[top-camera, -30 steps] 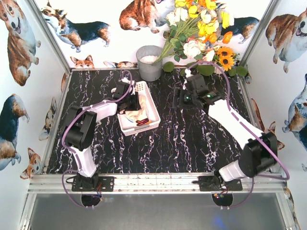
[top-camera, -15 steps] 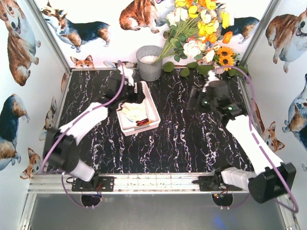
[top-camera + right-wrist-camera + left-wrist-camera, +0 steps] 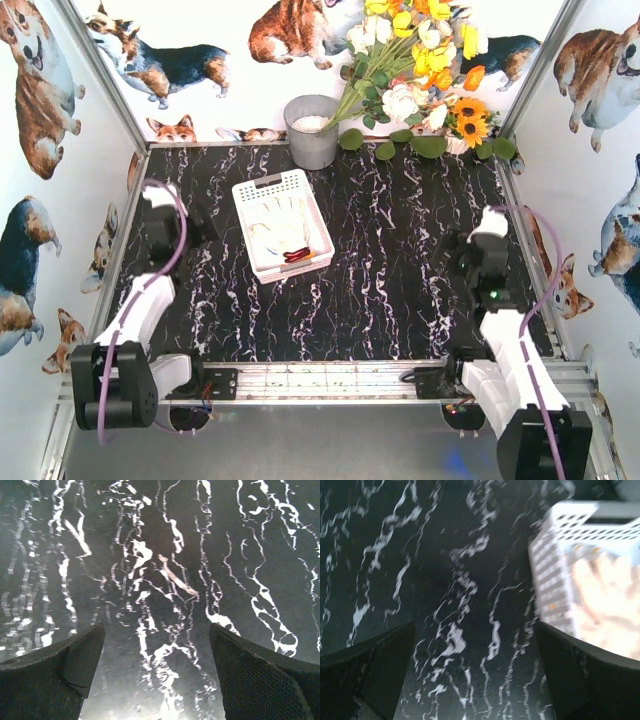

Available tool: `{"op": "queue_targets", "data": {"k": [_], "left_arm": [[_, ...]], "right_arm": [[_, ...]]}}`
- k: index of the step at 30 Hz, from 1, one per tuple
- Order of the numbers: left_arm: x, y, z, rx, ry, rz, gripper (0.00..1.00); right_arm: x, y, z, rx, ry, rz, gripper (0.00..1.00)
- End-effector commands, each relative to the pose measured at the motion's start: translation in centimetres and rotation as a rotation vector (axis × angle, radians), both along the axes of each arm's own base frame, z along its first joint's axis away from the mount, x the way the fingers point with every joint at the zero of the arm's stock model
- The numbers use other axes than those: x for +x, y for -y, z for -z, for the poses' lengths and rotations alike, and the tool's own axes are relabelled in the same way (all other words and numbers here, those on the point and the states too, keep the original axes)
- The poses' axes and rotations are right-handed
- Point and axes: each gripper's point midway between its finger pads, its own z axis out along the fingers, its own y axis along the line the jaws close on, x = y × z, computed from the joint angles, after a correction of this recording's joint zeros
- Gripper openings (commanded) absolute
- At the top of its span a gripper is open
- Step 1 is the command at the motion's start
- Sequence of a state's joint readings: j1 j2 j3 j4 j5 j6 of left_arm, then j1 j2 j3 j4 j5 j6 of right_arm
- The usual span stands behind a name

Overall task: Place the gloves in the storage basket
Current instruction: Reset both arms

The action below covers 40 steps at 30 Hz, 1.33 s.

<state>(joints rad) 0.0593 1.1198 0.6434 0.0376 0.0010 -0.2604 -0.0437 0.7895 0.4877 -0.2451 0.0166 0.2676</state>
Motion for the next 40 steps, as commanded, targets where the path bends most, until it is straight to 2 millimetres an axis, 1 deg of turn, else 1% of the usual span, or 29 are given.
{"op": "queue_targets", "data": {"k": [1, 4, 6, 7, 8, 11, 13, 15, 16, 18, 19, 20, 21, 22, 23, 24, 25, 27, 28, 30, 32, 36, 40], "left_arm": [[0.3, -3.3, -0.3, 0.050, 0.162, -0.169, 1.00], [-0.4, -4.6, 1.1, 0.130, 0.216, -0.219, 1.00], [-0.9, -4.8, 1.7, 0.182, 0.258, -0.230, 1.00], [-0.9, -4.7, 1.4, 0.203, 0.301, -0.225, 1.00], [-0.8, -4.2, 1.5, 0.218, 0.321, -0.199, 1.00], [0.4, -2.4, 3.2, 0.279, 0.288, -0.094, 1.00], [1.2, -1.6, 4.3, 0.344, 0.258, -0.048, 1.00], [2.2, -0.5, 3.9, 0.399, 0.273, 0.015, 1.00], [2.6, -0.2, 4.6, 0.400, 0.241, 0.035, 1.00], [3.1, -0.1, 5.1, 0.404, 0.262, 0.038, 1.00], [2.4, -1.1, 6.4, 0.384, 0.241, -0.002, 0.99], [2.6, -1.9, 6.0, 0.379, 0.272, -0.051, 0.99], [2.9, -2.1, 6.3, 0.360, 0.242, -0.066, 0.99], [2.8, -2.3, 7.0, 0.351, 0.205, -0.059, 1.00], [2.9, -2.4, 6.5, 0.360, 0.239, -0.067, 1.00], [2.9, -2.3, 6.3, 0.350, 0.240, -0.066, 1.00], [2.7, -2.3, 6.7, 0.350, 0.217, -0.061, 1.00], [2.8, -2.4, 6.4, 0.355, 0.243, -0.069, 1.00], [2.7, -2.3, 6.5, 0.352, 0.235, -0.065, 1.00], [2.8, -2.3, 6.4, 0.354, 0.241, -0.064, 1.00], [2.8, -2.3, 6.4, 0.352, 0.240, -0.066, 1.00], [2.8, -2.3, 6.4, 0.353, 0.240, -0.065, 1.00], [2.7, -2.3, 6.4, 0.352, 0.240, -0.064, 1.00]], "right_arm": [[2.4, 2.1, -3.2, -0.166, 0.304, 0.036, 0.89], [2.4, 2.4, -1.8, -0.205, 0.340, 0.037, 0.90], [2.7, 2.3, -1.2, -0.215, 0.354, 0.024, 0.94], [3.0, 2.3, -1.0, -0.221, 0.358, 0.019, 0.96], [3.3, 2.2, -0.7, -0.228, 0.357, 0.013, 0.96], [4.5, 2.0, 0.5, -0.238, 0.332, -0.006, 0.97], [5.9, 1.3, 0.9, -0.243, 0.331, -0.044, 0.97], [7.1, 0.2, 1.7, -0.241, 0.317, -0.096, 0.97], [7.8, -0.3, 2.2, -0.252, 0.300, -0.118, 0.98], [8.6, -1.5, 4.2, -0.296, 0.286, -0.177, 0.98], [9.0, -1.6, 4.8, -0.320, 0.314, -0.166, 1.00], [9.0, -1.3, 4.1, -0.322, 0.331, -0.140, 1.00], [8.4, -1.2, 5.1, -0.313, 0.244, -0.145, 1.00], [8.7, -1.2, 5.0, -0.303, 0.221, -0.146, 1.00], [9.3, -1.0, 4.8, -0.295, 0.247, -0.136, 1.00], [9.6, -0.6, 4.7, -0.295, 0.272, -0.108, 1.00], [9.4, -0.4, 5.0, -0.298, 0.261, -0.099, 1.00], [8.9, -0.5, 5.1, -0.291, 0.219, -0.107, 1.00], [9.0, -0.5, 5.0, -0.288, 0.210, -0.110, 1.00], [9.6, -0.5, 4.9, -0.286, 0.233, -0.108, 1.00], [9.5, -0.4, 4.9, -0.287, 0.265, -0.108, 1.00], [9.7, -0.4, 5.2, -0.268, 0.241, -0.124, 1.00], [9.6, -0.5, 5.0, -0.270, 0.252, -0.130, 1.00]]}}
